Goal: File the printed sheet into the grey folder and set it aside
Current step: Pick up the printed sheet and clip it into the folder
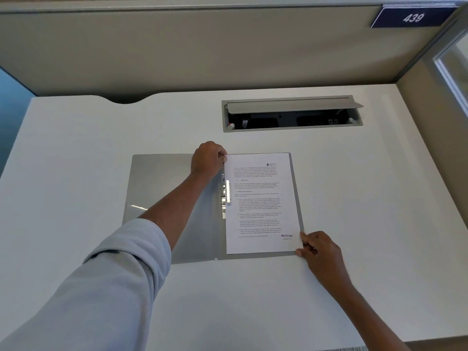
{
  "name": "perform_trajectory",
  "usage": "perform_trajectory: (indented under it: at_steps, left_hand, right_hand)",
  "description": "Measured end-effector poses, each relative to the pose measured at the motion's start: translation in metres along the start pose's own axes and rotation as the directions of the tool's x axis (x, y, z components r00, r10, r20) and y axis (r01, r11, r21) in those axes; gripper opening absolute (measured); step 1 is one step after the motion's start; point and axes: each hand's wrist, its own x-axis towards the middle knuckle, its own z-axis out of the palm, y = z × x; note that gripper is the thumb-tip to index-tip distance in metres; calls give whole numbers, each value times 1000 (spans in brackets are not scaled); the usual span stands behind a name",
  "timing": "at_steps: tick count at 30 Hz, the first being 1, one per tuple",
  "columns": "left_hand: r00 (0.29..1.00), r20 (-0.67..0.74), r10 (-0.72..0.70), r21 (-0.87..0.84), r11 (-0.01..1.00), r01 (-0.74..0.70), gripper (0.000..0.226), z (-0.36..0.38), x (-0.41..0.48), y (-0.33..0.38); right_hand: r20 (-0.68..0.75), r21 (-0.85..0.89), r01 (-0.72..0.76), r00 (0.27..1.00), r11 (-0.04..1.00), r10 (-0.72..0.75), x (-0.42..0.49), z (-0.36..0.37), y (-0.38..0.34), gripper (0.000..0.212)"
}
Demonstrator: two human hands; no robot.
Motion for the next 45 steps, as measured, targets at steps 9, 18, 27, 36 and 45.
perform_trajectory:
  at_steps: [9, 18, 27, 36, 45]
  left_hand:
    - [1000, -15, 4, -5, 1000, -4, 18, 0, -2, 0]
    - [1000, -24, 10, -5, 1000, -10, 17, -1, -3, 0]
    - [999, -29, 22, -8, 1000, -22, 17, -1, -4, 0]
    - [999, -33, 7, -9, 1000, -8, 18, 0, -5, 1]
    - [999, -34, 8, -45, 999, -9, 18, -1, -6, 2]
  right_hand:
    - [20, -17, -8, 1000, 1000, 8, -1, -2, -5, 42]
    - [43, -52, 19, 999, 998, -17, -1, -4, -8, 45]
    - [49, -77, 15, 999, 997, -11, -1, -3, -7, 45]
    - [21, -66, 14, 1000, 998, -12, -3, 0, -7, 46]
    - [3, -86, 61, 998, 994, -61, -4, -2, -11, 48]
